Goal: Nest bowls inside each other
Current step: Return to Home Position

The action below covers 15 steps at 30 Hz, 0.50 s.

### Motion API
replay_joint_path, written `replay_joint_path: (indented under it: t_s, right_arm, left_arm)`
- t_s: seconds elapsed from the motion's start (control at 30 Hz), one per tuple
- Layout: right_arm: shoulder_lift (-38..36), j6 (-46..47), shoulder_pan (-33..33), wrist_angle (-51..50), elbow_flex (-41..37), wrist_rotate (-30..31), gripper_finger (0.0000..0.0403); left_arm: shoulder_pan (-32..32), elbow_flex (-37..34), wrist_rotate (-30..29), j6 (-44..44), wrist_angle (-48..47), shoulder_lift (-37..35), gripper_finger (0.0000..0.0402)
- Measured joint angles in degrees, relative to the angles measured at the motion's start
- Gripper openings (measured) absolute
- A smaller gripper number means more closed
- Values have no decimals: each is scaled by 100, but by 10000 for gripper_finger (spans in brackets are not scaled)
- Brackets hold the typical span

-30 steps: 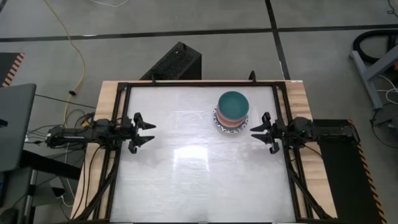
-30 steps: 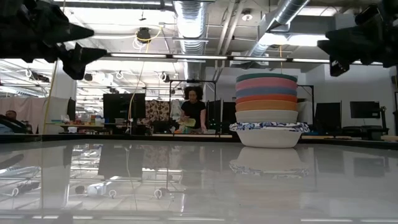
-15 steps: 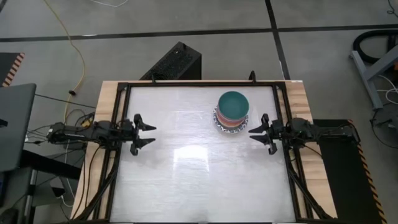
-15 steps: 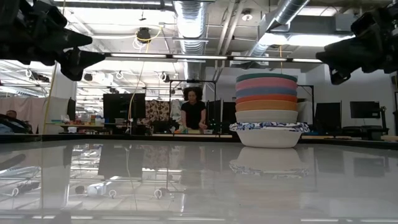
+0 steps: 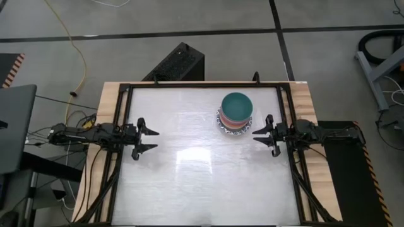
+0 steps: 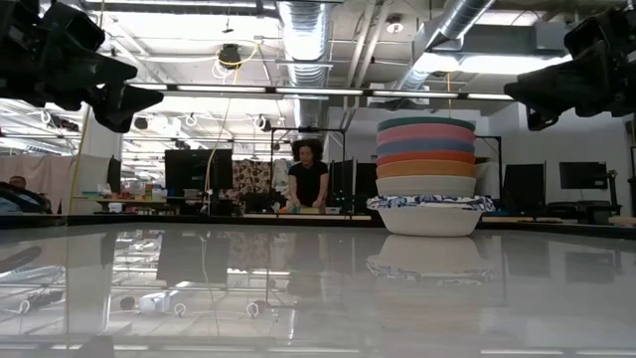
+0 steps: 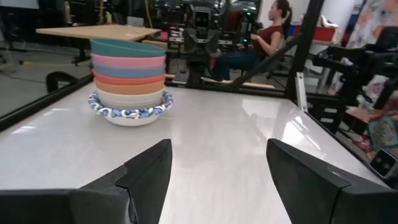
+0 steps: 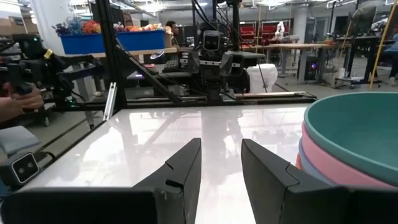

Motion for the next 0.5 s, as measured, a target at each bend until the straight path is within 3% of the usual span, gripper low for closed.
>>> replay_joint_path:
  t_s: [0.5]
  right_arm:
    - [0,-13,0,5,-2,0,136]
  left_arm:
    - [2,-4,323,-145,-61,0,251]
